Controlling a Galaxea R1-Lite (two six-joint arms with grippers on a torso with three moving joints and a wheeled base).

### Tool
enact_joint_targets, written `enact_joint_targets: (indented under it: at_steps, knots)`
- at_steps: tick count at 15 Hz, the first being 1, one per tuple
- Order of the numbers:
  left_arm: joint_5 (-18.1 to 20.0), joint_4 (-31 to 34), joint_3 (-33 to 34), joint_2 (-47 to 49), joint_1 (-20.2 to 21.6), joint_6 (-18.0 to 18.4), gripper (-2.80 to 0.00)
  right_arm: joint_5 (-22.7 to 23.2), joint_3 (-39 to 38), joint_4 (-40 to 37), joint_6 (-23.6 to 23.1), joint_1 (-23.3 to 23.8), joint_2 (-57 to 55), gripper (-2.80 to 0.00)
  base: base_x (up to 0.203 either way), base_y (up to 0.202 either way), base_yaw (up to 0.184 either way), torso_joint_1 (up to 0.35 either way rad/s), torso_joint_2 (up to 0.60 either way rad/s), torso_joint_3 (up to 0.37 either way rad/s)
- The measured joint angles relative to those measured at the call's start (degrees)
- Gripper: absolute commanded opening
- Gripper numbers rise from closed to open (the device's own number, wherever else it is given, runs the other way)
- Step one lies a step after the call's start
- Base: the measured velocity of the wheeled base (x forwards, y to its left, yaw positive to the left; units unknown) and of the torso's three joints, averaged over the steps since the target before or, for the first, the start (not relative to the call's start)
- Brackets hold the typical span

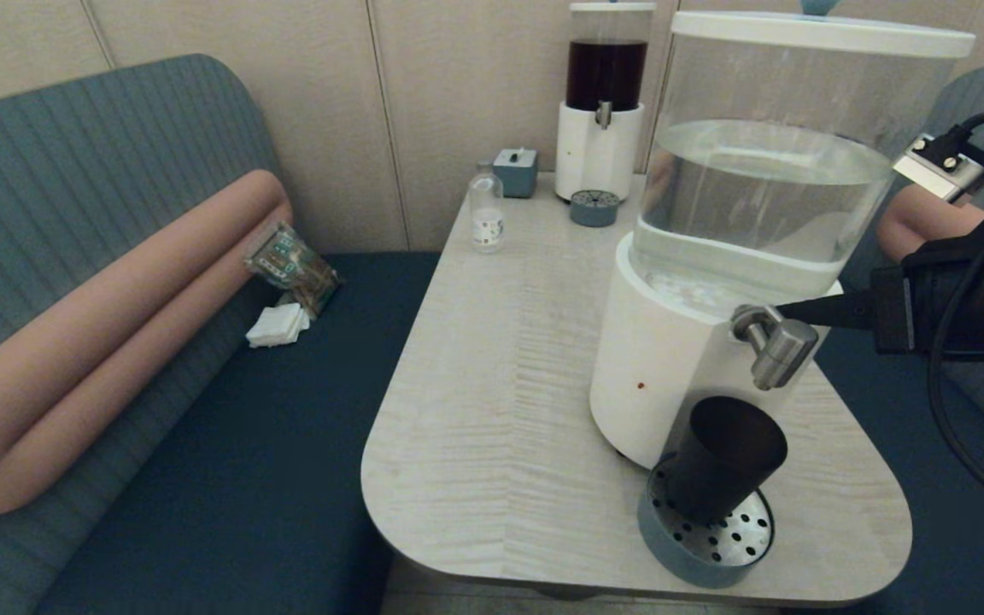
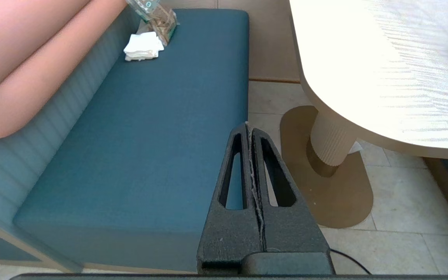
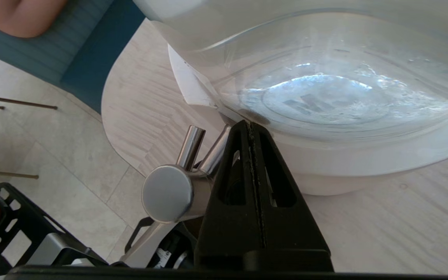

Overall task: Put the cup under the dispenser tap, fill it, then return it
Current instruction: Turn on the faucet

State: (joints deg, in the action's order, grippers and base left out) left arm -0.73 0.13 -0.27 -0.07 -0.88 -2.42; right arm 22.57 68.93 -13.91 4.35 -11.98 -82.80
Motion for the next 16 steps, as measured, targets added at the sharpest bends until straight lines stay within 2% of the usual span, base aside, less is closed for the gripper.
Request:
enact_joint_targets:
  at_steps: [13,16]
  knots:
    - [-0.05,-0.04,0.00,0.00,0.00,0.00,-2.80,2.38,-2.34,3.68,-0.02,-1.07,0.31,-2.80,0.000,0.000,0.000,0.000,0.00,0.000]
    - [-0.01,-0.01,0.00,0.00,0.02,0.00,-2.80,4.35,-2.67,3.88,-0.06,-1.00,0.46,-2.80,0.000,0.000,0.000,0.000,0.00,0.000]
